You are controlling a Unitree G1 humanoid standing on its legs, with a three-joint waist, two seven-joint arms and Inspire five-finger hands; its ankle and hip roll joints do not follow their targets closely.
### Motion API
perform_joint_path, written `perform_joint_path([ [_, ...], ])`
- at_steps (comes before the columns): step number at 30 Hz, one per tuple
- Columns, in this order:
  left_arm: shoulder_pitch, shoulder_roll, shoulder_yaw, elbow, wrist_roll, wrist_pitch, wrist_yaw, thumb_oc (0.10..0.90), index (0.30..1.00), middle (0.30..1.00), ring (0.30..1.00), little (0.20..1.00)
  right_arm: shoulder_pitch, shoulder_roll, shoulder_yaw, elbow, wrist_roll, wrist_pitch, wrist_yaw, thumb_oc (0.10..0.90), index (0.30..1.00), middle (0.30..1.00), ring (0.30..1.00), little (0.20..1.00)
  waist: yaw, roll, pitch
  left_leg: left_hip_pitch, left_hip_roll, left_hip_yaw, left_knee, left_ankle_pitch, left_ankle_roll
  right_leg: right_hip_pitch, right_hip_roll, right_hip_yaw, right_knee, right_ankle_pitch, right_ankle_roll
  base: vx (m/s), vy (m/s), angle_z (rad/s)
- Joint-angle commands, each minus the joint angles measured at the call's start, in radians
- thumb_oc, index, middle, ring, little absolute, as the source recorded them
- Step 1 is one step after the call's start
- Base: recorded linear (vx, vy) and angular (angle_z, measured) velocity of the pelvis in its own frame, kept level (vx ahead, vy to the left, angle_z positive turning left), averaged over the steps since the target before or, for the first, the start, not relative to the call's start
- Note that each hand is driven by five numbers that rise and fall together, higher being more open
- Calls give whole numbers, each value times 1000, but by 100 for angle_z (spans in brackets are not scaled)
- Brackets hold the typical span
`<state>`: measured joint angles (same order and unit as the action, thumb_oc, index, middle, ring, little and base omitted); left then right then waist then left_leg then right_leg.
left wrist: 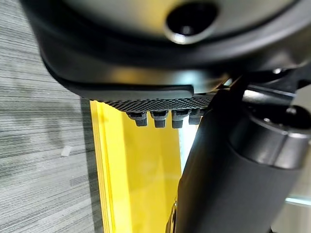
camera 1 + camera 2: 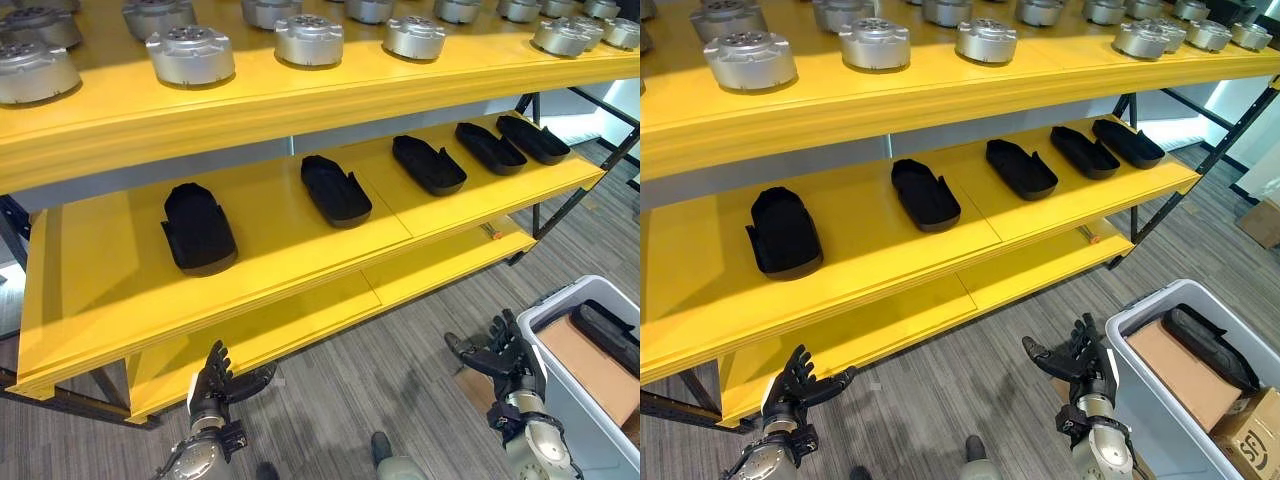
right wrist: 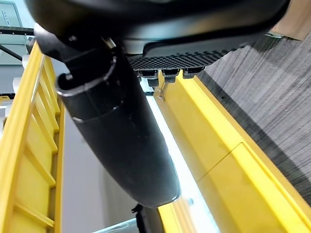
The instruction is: Move parts from the plastic box to the shelf.
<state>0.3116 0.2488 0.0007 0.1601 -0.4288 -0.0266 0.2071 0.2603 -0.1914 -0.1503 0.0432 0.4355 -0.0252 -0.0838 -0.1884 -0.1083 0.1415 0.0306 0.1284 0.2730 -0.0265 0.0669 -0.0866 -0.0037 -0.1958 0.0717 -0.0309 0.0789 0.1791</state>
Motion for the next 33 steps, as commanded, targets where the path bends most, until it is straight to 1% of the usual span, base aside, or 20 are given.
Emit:
perform_joint_path([
  [1,-29,46,40,-132,-27,-76,-25,900,1000,1000,1000,1000,-55,-50,-27,-126,41,-95,10,900,1000,1000,1000,1000,5,-1,-93,28,76,-41,72,-163,29,-99,-29,48,10,-4,30,7,-121,-8],
  [5,-38,40,26,-135,-29,-77,-26,900,1000,1000,1000,1000,-46,-58,-28,-130,42,-97,6,900,1000,1000,1000,1000,6,15,-101,29,91,-55,53,-143,18,-82,-17,29,9,-27,15,5,-75,-3],
  [11,-34,35,11,-141,-29,-76,-31,900,1000,1000,1000,1000,-40,-63,-27,-133,31,-100,-2,900,1000,1000,1000,1000,14,35,-108,29,93,-74,23,-121,10,-61,-18,1,-8,-36,7,-7,-25,10],
  [21,-34,26,4,-134,-22,-76,-26,900,1000,1000,1000,1000,-30,-49,-8,-124,24,-104,-12,900,1000,1000,1000,1000,23,40,-109,34,84,-93,7,-117,10,-45,-27,-18,-9,-41,4,0,2,6],
  [33,-31,30,10,-141,-17,-76,-23,900,1000,1000,1000,1000,-20,-46,-6,-133,27,-104,-15,900,1000,1000,1000,1000,26,46,-103,24,85,-106,8,-115,7,-48,-28,-26,4,-58,1,-1,-1,3],
])
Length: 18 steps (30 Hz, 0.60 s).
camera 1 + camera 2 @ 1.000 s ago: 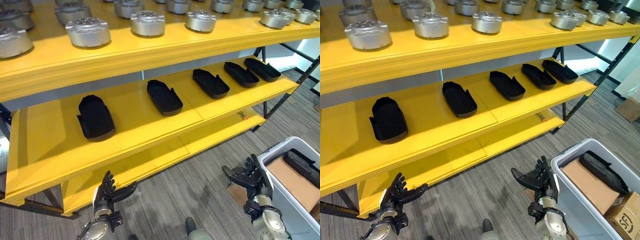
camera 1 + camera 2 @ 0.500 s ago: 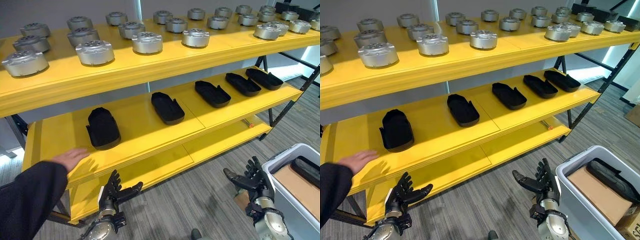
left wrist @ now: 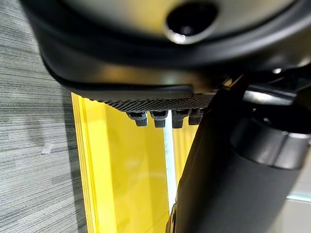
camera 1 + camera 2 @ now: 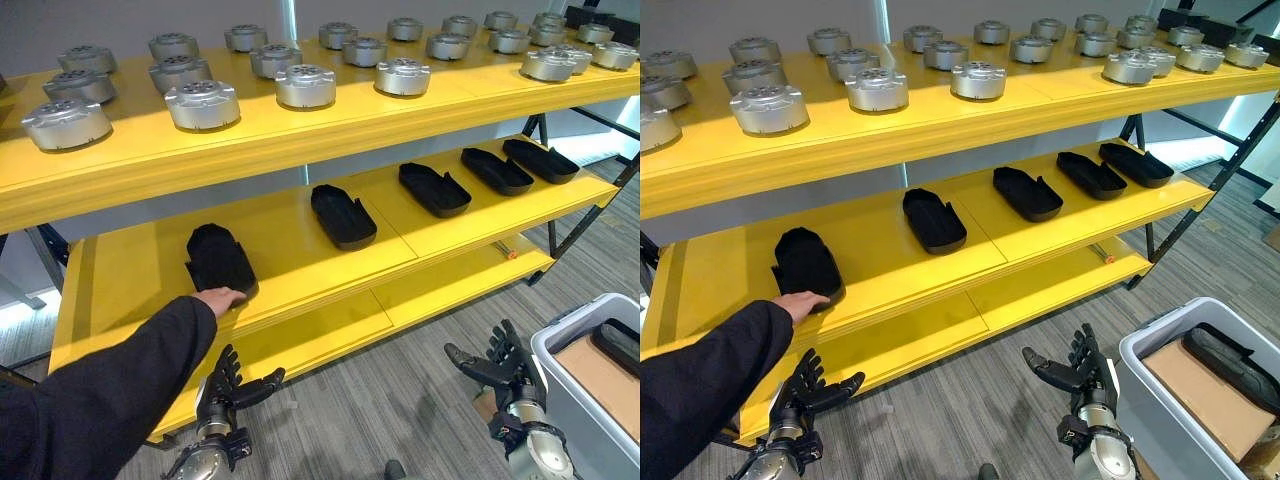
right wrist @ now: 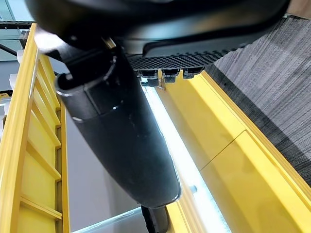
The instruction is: Move parts from the plastic box to the shelf.
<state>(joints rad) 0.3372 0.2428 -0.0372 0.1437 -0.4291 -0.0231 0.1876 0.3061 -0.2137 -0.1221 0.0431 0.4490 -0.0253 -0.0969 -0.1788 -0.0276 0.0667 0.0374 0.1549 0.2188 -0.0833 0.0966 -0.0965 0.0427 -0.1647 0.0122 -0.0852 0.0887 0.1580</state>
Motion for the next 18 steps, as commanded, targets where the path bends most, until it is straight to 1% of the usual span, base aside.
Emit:
perform_joint_path([
  [1,-54,35,48,-125,-18,-79,-3,900,1000,1000,1000,1000,-66,-23,-35,-133,16,-105,-2,900,1000,1000,1000,1000,17,-34,-28,16,59,-53,65,-145,16,-95,-59,35,59,-68,21,0,0,0],
  [11,-54,43,51,-133,-19,-80,-3,900,1000,1000,1000,1000,-69,-32,-29,-140,10,-104,-2,900,1000,1000,1000,1000,23,-29,-18,8,61,-64,77,-148,14,-98,-59,28,82,-86,20,11,-1,1],
  [18,-56,47,53,-131,-23,-79,3,900,1000,1000,1000,1000,-79,-38,-39,-148,4,-106,-12,900,1000,1000,1000,1000,32,-29,-11,-3,57,-82,78,-146,12,-91,-68,8,89,-91,19,24,-2,11],
])
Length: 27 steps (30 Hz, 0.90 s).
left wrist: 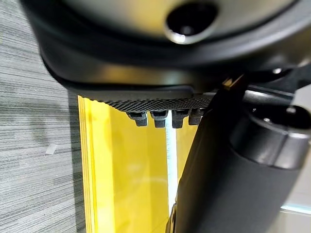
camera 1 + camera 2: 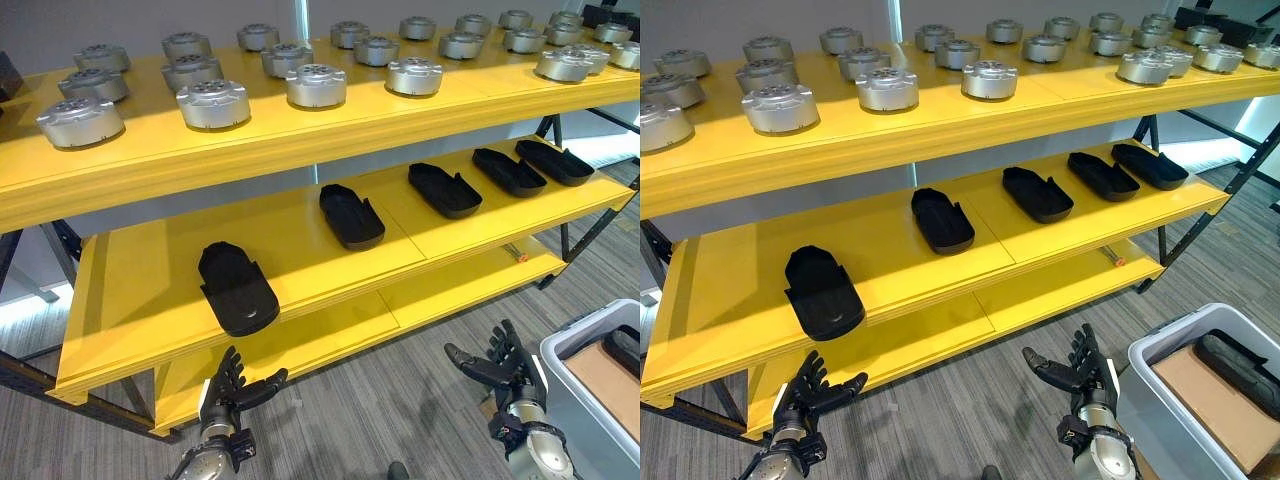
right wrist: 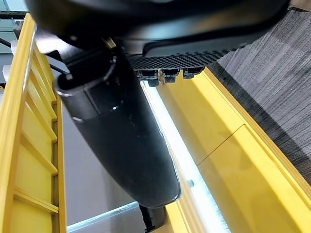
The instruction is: Move parts from the plastic box to the shelf.
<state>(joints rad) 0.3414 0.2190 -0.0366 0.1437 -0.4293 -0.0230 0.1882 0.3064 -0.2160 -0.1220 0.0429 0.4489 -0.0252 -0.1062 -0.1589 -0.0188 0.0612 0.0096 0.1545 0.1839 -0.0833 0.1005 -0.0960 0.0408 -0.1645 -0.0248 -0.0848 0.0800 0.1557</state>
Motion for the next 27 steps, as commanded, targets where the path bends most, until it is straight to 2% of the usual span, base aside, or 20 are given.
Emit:
perform_joint_path([
  [1,-58,71,52,-132,-27,-81,4,900,1000,1000,1000,1000,-79,-37,-42,-152,1,-106,-7,900,1000,1000,1000,1000,17,-38,-7,24,57,-50,76,-149,11,-86,-69,40,88,-85,21,46,0,20],
  [11,-45,67,59,-138,-27,-80,3,900,1000,1000,1000,1000,-78,-59,-47,-179,-38,-107,-5,900,1000,1000,1000,1000,29,-37,-2,28,51,-60,66,-149,12,-75,-78,23,88,-91,23,18,2,4],
  [17,-33,74,72,-172,-31,-82,-2,900,1000,1000,1000,1000,-93,-103,-45,-228,-64,-103,13,900,1000,1000,1000,1000,40,-44,13,2,52,-72,79,-149,12,-89,-80,20,92,-92,22,-3,-9,7],
  [21,-15,92,100,-217,-17,-88,-4,900,1000,1000,1000,1000,-111,-169,-13,-301,-91,-99,57,900,1000,1000,1000,1000,63,-51,40,-18,50,-87,81,-142,10,-95,-82,4,94,-95,21,-16,-13,16],
  [27,-49,150,149,-288,114,-127,41,900,1000,1000,1000,1000,-119,-201,8,-323,-71,-103,82,900,1000,1000,1000,1000,77,-54,76,-41,50,-98,79,-131,6,-109,-83,-12,100,-99,19,-24,-6,11],
])
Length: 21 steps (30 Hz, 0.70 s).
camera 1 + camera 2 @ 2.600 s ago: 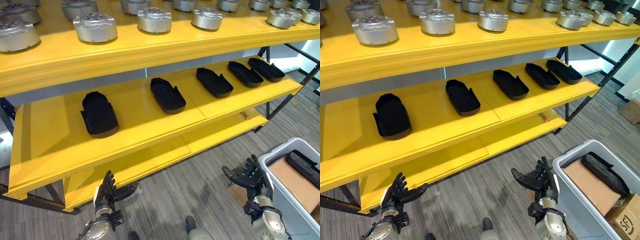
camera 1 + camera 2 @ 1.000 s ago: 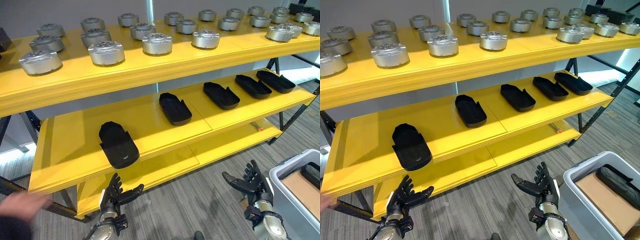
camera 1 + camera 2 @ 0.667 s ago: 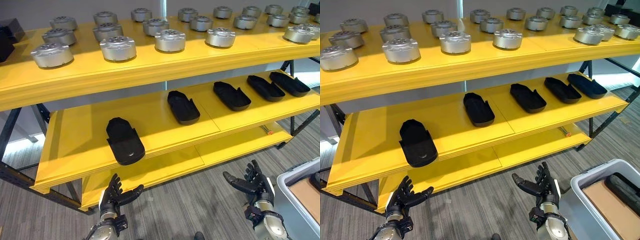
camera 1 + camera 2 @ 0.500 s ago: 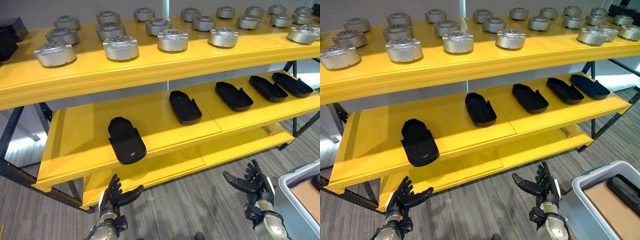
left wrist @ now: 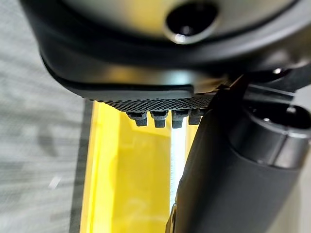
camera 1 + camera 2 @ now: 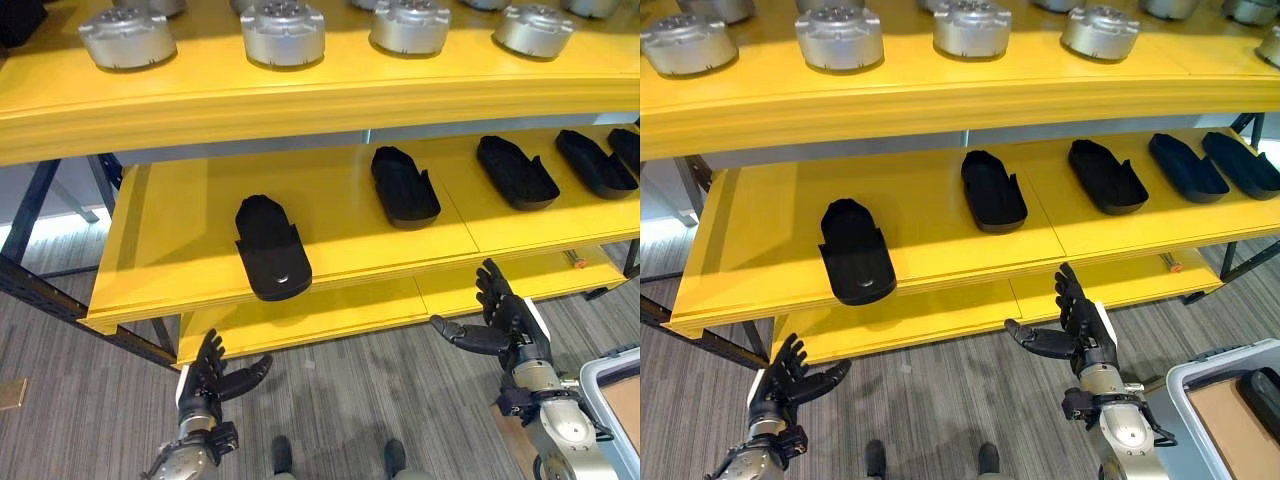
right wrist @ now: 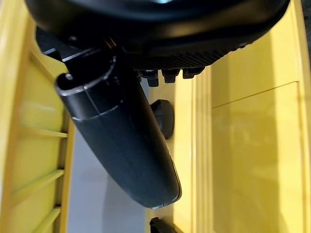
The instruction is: Move parts from the plastic box to the shelf.
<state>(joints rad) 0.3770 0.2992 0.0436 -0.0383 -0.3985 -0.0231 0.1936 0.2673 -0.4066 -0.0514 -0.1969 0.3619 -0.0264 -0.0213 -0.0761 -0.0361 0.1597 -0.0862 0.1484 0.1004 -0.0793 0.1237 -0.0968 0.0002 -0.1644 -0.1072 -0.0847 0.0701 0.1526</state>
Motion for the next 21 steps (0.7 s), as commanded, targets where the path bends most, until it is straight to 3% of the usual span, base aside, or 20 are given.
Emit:
perform_joint_path([
  [1,-97,82,78,-113,118,-134,50,900,1000,1000,1000,1000,-83,-14,-59,-80,21,-103,-2,900,1000,1000,1000,1000,-5,-36,-17,53,56,-16,73,-151,5,-71,-83,68,101,-89,22,-32,-12,1],
  [2,-121,115,100,-133,210,-148,87,900,1000,1000,1000,1000,-88,-21,-60,-84,30,-112,-4,900,1000,1000,1000,1000,-4,-32,-9,45,59,-14,68,-143,0,-78,-84,64,105,-92,22,-32,-15,1],
  [8,-160,205,110,-121,444,-148,143,900,1000,1000,1000,1000,-106,-47,-48,-71,49,-122,3,900,1000,1000,1000,1000,-10,-18,5,46,62,-4,50,-127,-9,-91,-80,62,109,-94,21,-1,-2,1],
  [21,-183,295,62,-90,759,-134,198,900,1000,1000,1000,1000,-97,-61,-26,-34,86,-141,18,900,1000,1000,1000,1000,-37,10,22,51,74,17,25,-111,-17,-128,-67,73,135,-104,21,-5,-1,-1],
])
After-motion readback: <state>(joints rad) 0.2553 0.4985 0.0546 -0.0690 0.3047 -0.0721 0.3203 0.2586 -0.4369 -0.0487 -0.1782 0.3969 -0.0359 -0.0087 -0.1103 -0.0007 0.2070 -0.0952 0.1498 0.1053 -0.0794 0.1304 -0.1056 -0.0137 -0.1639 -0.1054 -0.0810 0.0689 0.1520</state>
